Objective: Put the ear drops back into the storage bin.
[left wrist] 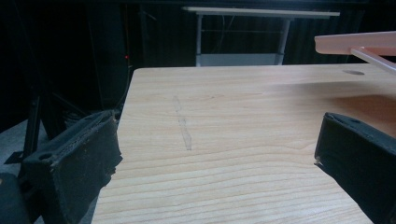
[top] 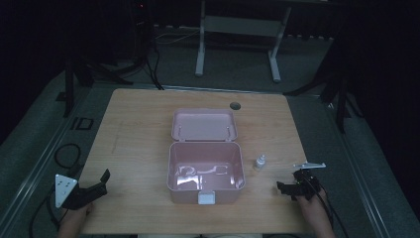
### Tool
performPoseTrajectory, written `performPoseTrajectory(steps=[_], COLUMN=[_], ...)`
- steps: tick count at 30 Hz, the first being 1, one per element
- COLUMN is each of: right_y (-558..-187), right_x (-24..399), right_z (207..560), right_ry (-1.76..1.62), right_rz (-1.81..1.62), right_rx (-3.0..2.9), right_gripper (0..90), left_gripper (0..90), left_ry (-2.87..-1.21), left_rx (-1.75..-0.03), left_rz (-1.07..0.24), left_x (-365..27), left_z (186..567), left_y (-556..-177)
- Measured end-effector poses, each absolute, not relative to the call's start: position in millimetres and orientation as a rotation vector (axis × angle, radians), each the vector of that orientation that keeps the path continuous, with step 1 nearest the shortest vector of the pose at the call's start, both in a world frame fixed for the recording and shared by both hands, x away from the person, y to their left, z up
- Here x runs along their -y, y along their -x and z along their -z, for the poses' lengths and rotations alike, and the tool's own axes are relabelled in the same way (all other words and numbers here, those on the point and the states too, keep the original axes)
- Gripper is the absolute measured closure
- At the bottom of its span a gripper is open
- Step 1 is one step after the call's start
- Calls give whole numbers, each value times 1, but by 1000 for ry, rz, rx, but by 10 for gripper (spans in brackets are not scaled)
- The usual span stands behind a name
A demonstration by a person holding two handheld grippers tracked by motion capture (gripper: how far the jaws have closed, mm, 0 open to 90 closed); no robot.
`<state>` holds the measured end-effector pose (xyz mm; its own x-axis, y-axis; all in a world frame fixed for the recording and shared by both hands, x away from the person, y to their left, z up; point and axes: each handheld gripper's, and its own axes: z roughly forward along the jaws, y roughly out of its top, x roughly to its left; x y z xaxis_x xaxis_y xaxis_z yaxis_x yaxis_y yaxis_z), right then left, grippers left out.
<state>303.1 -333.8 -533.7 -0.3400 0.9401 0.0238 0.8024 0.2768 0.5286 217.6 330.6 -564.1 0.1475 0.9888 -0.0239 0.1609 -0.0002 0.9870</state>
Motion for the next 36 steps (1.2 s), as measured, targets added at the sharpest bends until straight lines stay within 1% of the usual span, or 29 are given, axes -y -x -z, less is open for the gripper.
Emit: performPoseTrajectory(steps=[9, 17, 18, 19, 20, 27, 36], right_y=[-303, -303, -303, -303, -303, -307, -314], right_x=[331, 327, 327, 327, 327, 324, 313], right_z=[528, 520, 519, 518, 517, 517, 516], right_ry=[-1559, -1469, -1451, -1438, -1426, -1398, -1351], right_rz=[-522, -327, -300, -268, -231, -26, 68], right_rx=[-2481, -2695, -2712, -2728, -2743, -2838, -2920], right_gripper=[144, 144, 151, 182, 195, 177, 179], left_gripper=[4, 4, 4, 4, 4, 4, 4], left_ry=[-1386, -1388, -1389, -1388, -1388, -1390, -1390], left_rx=[-1215, -1214, -1214, -1213, -1214, -1211, -1210], left_rz=[-1002, -1001, -1002, -1002, -1002, -1005, -1002], left_x=[-331, -331, -331, -331, -331, -330, -331], left_z=[564, 564, 564, 564, 564, 564, 564], left_y=[-218, -218, -218, -218, -218, -218, -218])
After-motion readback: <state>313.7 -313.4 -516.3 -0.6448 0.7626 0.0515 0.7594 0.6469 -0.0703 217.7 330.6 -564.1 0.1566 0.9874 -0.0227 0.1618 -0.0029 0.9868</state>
